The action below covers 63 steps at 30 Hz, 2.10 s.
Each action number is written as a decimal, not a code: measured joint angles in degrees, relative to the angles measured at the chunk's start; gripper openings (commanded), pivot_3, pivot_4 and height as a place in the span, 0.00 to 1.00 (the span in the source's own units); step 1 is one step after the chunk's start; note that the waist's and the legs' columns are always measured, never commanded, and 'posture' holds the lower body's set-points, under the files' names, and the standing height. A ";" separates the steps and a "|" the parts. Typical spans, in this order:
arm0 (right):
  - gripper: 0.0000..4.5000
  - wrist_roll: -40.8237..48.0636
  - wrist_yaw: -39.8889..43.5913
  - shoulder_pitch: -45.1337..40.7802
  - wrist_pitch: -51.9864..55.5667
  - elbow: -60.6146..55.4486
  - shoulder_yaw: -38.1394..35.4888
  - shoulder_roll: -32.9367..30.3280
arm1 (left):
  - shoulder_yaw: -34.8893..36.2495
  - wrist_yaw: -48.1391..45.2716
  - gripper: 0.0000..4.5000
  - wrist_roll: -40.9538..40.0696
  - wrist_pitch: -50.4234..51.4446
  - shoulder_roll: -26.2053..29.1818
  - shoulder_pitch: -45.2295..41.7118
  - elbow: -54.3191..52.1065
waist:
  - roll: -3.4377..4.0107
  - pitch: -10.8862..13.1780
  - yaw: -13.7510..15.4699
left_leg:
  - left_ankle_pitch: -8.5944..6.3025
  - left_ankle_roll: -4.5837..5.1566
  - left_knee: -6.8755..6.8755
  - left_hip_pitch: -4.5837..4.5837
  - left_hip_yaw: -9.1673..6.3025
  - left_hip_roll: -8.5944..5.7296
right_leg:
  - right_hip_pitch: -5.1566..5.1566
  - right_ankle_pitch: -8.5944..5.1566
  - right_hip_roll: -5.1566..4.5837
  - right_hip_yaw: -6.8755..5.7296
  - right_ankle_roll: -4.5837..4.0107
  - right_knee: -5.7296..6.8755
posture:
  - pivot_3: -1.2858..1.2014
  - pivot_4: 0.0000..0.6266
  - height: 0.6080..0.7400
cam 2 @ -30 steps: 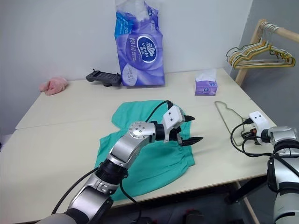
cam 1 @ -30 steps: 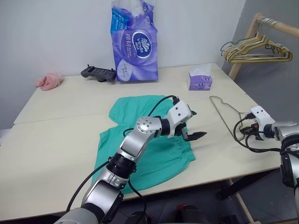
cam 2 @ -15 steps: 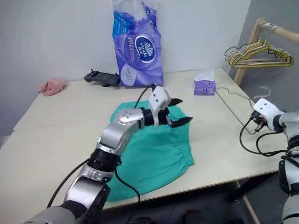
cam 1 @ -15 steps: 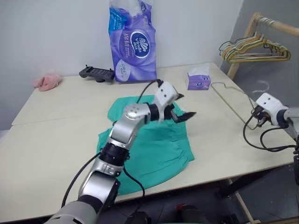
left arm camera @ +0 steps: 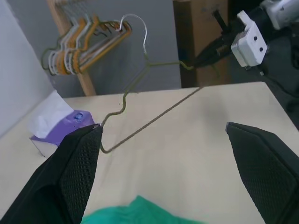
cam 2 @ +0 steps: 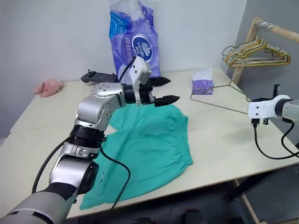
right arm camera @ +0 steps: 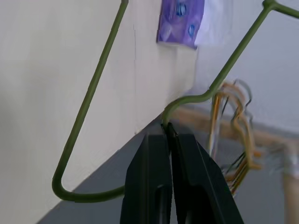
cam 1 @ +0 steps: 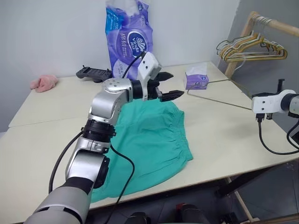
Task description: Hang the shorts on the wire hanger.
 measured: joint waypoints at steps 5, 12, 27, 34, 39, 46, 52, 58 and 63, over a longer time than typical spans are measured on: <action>0.01 -2.95 -3.03 0.09 -5.38 -3.03 1.14 -0.03 | -0.31 -4.80 1.00 1.01 -3.51 2.50 -0.83 5.89 | 0.00 0.00 -0.22 | 0.00 0.00 0.00 -0.03 0.00 -0.02 | -0.04 0.00 -0.01 0.02 0.00 -0.03 | 0.46 0.02 1.00; 0.01 -1.41 -3.75 -2.59 -11.61 -8.28 0.81 0.24 | -1.86 -11.14 1.00 3.09 -7.00 4.17 -1.32 13.33 | 0.00 0.00 -1.14 | 0.00 0.00 -0.02 -0.07 0.03 -0.02 | -0.11 0.00 0.00 0.07 0.00 -0.04 | 0.45 0.01 1.00; 0.01 6.46 5.89 -6.01 -12.40 -19.36 0.74 3.47 | -6.24 -17.12 1.00 9.65 -13.66 1.44 -2.60 21.82 | 0.00 0.00 -2.45 | -0.01 0.02 -0.03 -0.13 0.03 -0.02 | -0.20 -0.01 0.00 0.11 0.01 -0.01 | 0.44 0.02 1.00; 0.01 4.98 5.91 -8.35 -13.44 -18.78 0.75 4.26 | -7.67 -19.73 1.00 11.32 -14.40 1.65 -2.59 21.55 | 0.00 0.00 -3.08 | -0.02 0.02 -0.07 -0.16 0.11 0.00 | -0.35 -0.02 0.01 0.23 0.03 0.09 | 0.44 0.01 1.00; 0.00 4.50 5.86 -8.48 -13.57 -18.29 0.75 4.97 | -7.91 -20.17 0.73 13.25 -15.98 2.11 -2.59 21.75 | 0.00 0.00 -3.09 | -0.02 0.03 -0.08 -0.20 0.36 0.00 | -0.50 -0.02 0.01 0.43 0.03 0.18 | 0.45 0.01 1.00; 0.00 4.31 5.91 -8.56 -13.54 -17.61 0.76 5.09 | -7.91 -19.90 0.25 13.94 -16.86 2.57 -2.59 21.92 | 0.00 0.00 -3.09 | -0.04 0.06 -0.07 -0.18 0.53 0.00 | -0.54 -0.02 0.01 0.58 0.04 0.22 | 0.45 0.00 1.00; 0.00 4.31 6.71 -8.56 -13.43 -17.55 0.76 5.09 | -7.91 -20.42 0.00 13.87 -17.18 2.63 -2.08 21.12 | 0.00 0.00 -3.09 | -0.06 0.10 -0.07 -0.17 0.62 0.01 | -0.56 -0.02 0.02 0.65 0.05 0.24 | 0.45 0.00 1.00; 0.00 4.51 7.50 -8.56 -13.01 -17.55 0.76 5.19 | -7.91 -20.43 0.00 13.84 -17.12 2.62 -1.34 20.00 | 0.00 0.00 -3.09 | -0.08 0.13 -0.06 -0.17 0.68 0.02 | -0.57 -0.02 0.03 0.70 0.06 0.25 | 0.45 0.00 1.00; 0.17 6.70 9.67 -8.54 -10.60 -17.70 0.74 5.82 | -7.91 -18.94 0.00 14.35 -17.66 2.34 -1.35 20.10 | 0.00 0.00 -3.10 | -0.09 0.15 -0.05 -0.16 0.71 0.02 | -0.57 -0.02 0.03 0.72 0.06 0.25 | 0.45 0.00 1.00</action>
